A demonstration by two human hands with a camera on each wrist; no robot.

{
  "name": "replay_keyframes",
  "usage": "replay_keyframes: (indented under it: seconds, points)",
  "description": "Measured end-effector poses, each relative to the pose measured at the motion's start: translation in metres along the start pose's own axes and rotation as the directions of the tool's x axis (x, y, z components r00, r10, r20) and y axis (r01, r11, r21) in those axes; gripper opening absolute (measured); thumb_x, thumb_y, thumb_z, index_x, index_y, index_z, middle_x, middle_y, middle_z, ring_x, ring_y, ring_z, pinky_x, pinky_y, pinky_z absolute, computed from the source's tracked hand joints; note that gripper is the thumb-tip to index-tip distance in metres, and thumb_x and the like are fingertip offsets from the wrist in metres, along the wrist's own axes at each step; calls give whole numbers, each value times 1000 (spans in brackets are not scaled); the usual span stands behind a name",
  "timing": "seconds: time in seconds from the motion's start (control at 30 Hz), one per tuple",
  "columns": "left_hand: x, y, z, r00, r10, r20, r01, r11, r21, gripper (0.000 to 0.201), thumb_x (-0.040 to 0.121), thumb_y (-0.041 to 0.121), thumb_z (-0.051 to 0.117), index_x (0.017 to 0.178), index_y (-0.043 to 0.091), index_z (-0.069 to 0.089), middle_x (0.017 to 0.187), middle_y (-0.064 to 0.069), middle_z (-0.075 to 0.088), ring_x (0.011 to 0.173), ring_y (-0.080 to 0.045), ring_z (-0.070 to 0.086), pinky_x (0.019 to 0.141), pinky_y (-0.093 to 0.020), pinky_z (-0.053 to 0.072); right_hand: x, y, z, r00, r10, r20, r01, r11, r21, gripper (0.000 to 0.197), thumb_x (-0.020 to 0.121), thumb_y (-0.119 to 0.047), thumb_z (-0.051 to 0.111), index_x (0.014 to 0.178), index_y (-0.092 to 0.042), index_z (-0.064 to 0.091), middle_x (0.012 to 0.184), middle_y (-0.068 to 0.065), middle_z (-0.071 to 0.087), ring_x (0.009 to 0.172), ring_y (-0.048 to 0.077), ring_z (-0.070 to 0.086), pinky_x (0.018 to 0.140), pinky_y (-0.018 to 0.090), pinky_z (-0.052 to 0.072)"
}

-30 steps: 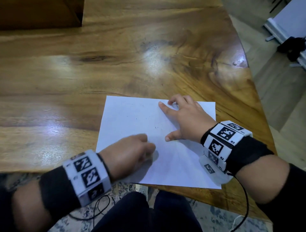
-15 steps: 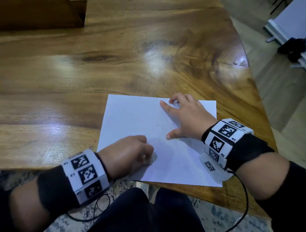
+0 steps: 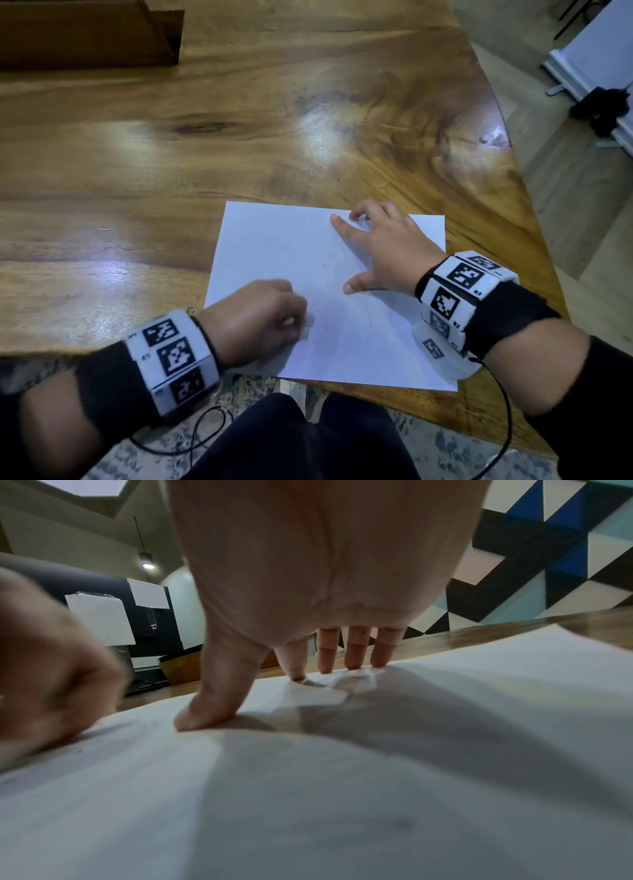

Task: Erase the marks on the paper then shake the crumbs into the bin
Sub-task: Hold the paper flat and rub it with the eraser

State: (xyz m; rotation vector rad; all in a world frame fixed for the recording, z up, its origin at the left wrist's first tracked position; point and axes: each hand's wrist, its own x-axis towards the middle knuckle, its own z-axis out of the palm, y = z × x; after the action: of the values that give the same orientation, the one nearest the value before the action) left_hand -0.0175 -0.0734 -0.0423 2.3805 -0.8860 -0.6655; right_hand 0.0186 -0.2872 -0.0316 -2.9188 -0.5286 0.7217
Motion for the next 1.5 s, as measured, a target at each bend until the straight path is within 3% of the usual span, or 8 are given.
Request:
replay_keyframes:
  seconds: [0.1,0.23,0.5,0.67,0.87,0.97,1.27,1.5]
  points:
    - [17,-5,-3,991,-2,-131,5,1000,25,18,74,36,50,74,19,58,72,5,44,71,-27,57,64,-24,34,0,0,0,1000,2,-3,-2,1000,-2,102,73,-61,66,150,-32,8,143,-1,17,129,22,17,108,32,21]
    - [-8,9,13,997,55,59,-52,998,-44,18,80,39,44,71,23,48,69,12,38,61,-12,45,59,-19,34,0,0,0,1000,4,-2,-4,1000,-5,101,73,-62,66,151,-31,8,143,-1,17,129,22,18,108,32,22]
    - [26,10,6,998,24,-63,-27,999,-40,8,78,12,55,72,8,59,71,2,41,69,-30,53,62,-29,39,0,-1,0,1000,-3,-4,3,1000,-7,101,74,-61,66,151,-30,9,144,0,18,130,23,18,108,33,23]
    - [-12,15,15,986,50,161,-41,997,-59,6,76,20,59,70,21,60,74,6,45,66,-22,58,60,-23,39,-1,0,0,1000,-4,-8,4,1000,-2,102,73,-61,66,151,-29,9,144,0,19,129,23,19,108,33,23]
    - [24,10,-7,998,56,-13,-56,998,28,22,76,29,48,68,13,61,73,-6,53,66,-29,57,62,-23,39,-1,-1,0,1000,-8,-14,8,1000,-8,101,73,-61,66,151,-28,10,143,1,20,128,23,20,106,32,24]
    - [-5,16,7,994,53,95,-51,998,-22,29,80,39,44,66,18,57,71,-1,52,63,-24,57,58,-24,44,-1,-1,0,1000,-3,-19,3,1000,-4,102,73,-60,67,151,-29,10,143,1,20,128,23,20,107,32,24]
    - [31,13,-3,997,29,-71,-27,999,36,5,78,15,59,74,12,60,74,0,45,70,-28,53,64,-30,40,-1,-1,0,1000,-2,-10,2,1000,0,101,73,-60,67,151,-29,10,143,0,19,129,23,19,106,32,24]
    - [-4,28,17,977,160,140,-163,987,11,21,82,28,47,78,14,62,77,-5,50,70,-28,56,64,-29,42,-1,0,1,1000,-3,-10,3,1000,-1,102,73,-61,67,151,-29,10,143,0,20,128,23,20,107,33,23]
